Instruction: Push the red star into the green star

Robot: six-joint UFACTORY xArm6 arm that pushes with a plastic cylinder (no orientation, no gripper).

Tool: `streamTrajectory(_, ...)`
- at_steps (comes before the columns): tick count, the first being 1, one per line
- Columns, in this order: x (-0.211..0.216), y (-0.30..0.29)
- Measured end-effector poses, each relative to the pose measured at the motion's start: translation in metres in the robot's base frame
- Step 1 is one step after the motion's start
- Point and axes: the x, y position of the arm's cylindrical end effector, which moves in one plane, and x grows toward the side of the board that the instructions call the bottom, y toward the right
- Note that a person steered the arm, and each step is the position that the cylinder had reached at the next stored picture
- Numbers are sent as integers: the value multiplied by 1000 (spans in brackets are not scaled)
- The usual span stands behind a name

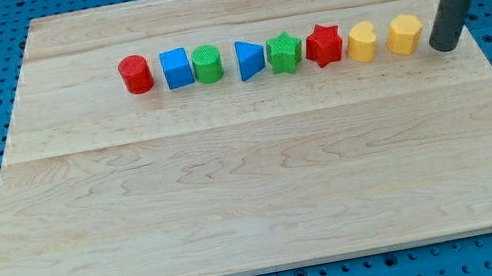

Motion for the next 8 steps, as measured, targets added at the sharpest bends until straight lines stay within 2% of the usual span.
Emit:
streamTrajectory(5, -24, 23)
streamTrajectory(6, 22, 8)
streamTrajectory(7, 22, -82)
streamTrajectory(8, -26, -109)
